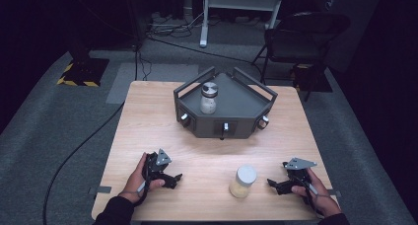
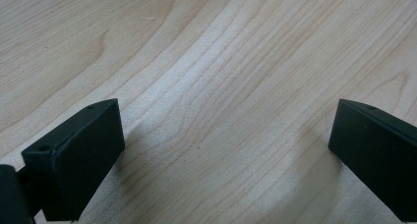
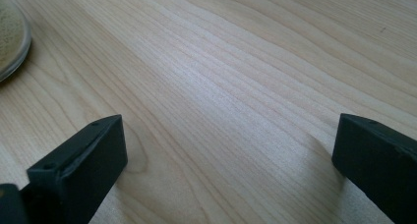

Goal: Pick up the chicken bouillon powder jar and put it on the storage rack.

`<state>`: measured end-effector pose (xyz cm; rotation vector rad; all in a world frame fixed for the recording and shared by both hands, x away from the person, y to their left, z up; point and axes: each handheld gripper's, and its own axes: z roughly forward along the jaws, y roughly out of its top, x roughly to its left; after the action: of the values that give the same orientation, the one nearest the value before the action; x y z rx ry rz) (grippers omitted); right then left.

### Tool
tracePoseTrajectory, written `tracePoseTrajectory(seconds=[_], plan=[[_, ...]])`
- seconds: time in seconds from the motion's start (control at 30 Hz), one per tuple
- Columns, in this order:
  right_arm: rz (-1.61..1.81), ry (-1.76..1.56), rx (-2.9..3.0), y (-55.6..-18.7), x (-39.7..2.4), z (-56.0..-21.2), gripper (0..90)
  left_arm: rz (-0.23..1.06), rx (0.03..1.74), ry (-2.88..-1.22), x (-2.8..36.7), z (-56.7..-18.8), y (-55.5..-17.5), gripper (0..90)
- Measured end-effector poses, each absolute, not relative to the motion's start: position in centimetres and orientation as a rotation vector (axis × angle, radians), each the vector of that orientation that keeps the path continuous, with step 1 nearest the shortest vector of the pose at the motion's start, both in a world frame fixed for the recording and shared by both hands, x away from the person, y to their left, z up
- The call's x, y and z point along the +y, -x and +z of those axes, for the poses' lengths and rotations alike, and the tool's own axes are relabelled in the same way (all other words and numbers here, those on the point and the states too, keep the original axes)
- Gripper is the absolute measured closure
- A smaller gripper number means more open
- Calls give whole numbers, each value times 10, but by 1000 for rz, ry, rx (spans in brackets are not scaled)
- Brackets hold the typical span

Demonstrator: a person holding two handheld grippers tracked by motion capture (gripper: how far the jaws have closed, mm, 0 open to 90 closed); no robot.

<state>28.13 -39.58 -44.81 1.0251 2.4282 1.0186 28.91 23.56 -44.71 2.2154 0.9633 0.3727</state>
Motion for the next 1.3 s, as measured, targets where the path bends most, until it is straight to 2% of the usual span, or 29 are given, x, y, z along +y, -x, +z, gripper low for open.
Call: tracePoseTrajectory(seconds=[0.6,1.3], plan=[[1009,-976,2435,-277,-392,-445,14,373,965,-2215,235,-447,-289,4],[1173,-913,2333,-254,-391,-430,14,373,964,-2215,236,-447,-289,4]])
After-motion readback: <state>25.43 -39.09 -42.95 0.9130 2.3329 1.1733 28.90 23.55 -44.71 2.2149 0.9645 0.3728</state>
